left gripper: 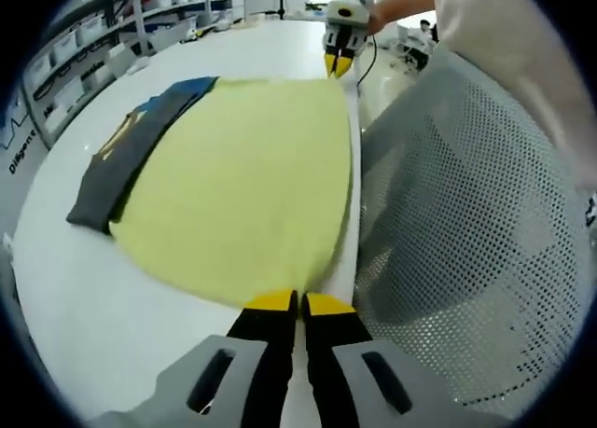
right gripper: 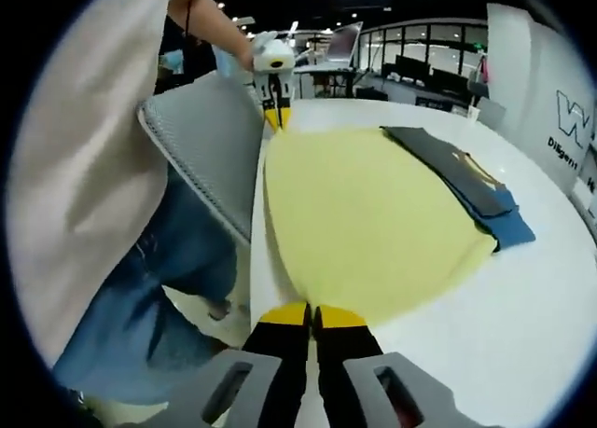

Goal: Fold the garment on the visible template until the final outline fits inside the template.

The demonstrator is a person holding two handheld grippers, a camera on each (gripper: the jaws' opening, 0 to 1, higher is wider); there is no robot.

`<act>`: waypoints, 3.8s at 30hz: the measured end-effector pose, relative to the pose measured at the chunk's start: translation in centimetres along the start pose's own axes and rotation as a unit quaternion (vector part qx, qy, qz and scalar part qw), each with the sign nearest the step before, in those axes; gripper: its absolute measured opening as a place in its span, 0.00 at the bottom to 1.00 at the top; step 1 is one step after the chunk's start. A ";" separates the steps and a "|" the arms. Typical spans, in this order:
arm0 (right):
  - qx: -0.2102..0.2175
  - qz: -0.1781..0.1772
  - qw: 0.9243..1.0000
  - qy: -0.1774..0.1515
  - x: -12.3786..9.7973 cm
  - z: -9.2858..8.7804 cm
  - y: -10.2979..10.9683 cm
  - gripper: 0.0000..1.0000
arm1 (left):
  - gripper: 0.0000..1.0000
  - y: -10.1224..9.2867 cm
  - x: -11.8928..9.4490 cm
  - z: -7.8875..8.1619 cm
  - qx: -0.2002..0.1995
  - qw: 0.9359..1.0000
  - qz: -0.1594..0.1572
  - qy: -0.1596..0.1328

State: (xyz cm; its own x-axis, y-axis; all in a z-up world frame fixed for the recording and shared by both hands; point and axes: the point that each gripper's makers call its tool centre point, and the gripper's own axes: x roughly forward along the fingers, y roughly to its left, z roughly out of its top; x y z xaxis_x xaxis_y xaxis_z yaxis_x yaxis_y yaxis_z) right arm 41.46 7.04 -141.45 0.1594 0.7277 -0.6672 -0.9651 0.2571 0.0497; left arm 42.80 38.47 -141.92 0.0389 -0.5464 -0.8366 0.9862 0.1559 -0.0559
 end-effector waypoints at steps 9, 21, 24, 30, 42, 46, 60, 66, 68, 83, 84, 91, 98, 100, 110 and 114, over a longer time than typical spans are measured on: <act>0.004 -0.009 1.000 -0.017 -1.8 2.1 -2.4 0.00 | 0.01 3.7 -2.6 3.2 -0.019 0.998 0.033 -0.040; 0.009 -0.050 0.996 -0.066 -4.2 7.2 -8.3 0.00 | 0.00 9.1 -5.7 6.6 -0.034 0.994 0.077 -0.077; 0.009 -0.058 0.995 -0.077 -4.6 8.3 -9.8 0.00 | 0.00 10.7 -6.4 7.1 -0.042 0.991 0.088 -0.086; 0.006 -0.070 0.994 -0.085 -4.8 9.9 -12.7 0.00 | 0.00 14.0 -7.2 8.2 -0.052 0.988 0.110 -0.098; 0.013 -0.097 0.991 -0.088 -4.7 12.3 -19.3 0.00 | 0.00 20.5 -7.3 9.8 -0.072 0.981 0.136 -0.115; 0.016 -0.101 0.991 -0.084 -4.4 12.7 -21.3 0.00 | 0.00 22.7 -7.2 10.1 -0.083 0.979 0.146 -0.119; 0.050 -0.115 0.990 -0.070 -2.7 12.8 -27.9 0.00 | 0.00 29.9 -5.6 11.6 -0.126 0.970 0.162 -0.132; 0.072 -0.124 0.988 -0.054 -1.7 12.1 -30.5 0.00 | 0.00 32.7 -4.4 11.3 -0.153 0.966 0.162 -0.127; 0.077 -0.127 0.987 -0.056 -1.2 12.1 -31.3 0.00 | 0.00 33.6 -3.9 11.0 -0.181 0.962 0.161 -0.128; 0.135 -0.149 0.980 -0.003 2.2 9.3 -35.3 0.00 | 0.01 35.7 -0.3 9.3 -0.238 0.955 0.162 -0.072; 0.138 -0.151 0.979 -0.004 2.3 9.3 -35.4 0.00 | 0.01 35.7 -0.1 9.1 -0.243 0.954 0.163 -0.068; 0.142 -0.185 0.972 0.010 3.0 9.0 -36.6 0.00 | 0.03 35.9 0.0 9.2 -0.232 0.951 0.195 -0.066; 0.158 -0.196 0.968 0.011 3.2 8.4 -35.9 0.10 | 0.07 37.1 -2.2 8.2 -0.252 0.935 0.237 -0.072; 0.154 -0.202 0.967 0.009 3.2 8.2 -35.5 0.11 | 0.06 36.5 -2.5 8.0 -0.258 0.934 0.235 -0.080; 0.170 -0.173 0.970 -0.021 2.7 7.1 -31.0 0.14 | 0.08 30.6 -1.9 6.2 -0.271 0.937 0.197 -0.096; 0.172 -0.164 0.971 -0.030 2.5 6.4 -28.9 0.15 | 0.13 27.9 -1.7 5.8 -0.278 0.935 0.188 -0.112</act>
State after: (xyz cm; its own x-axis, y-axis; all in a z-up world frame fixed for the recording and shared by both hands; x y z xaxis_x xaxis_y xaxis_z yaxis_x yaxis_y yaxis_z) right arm 71.07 5.54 -139.82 0.4683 0.6036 -0.6452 -0.7359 0.6706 0.0932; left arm 71.23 38.97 -138.90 0.4604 -0.5162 -0.7222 0.6618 0.7418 -0.1083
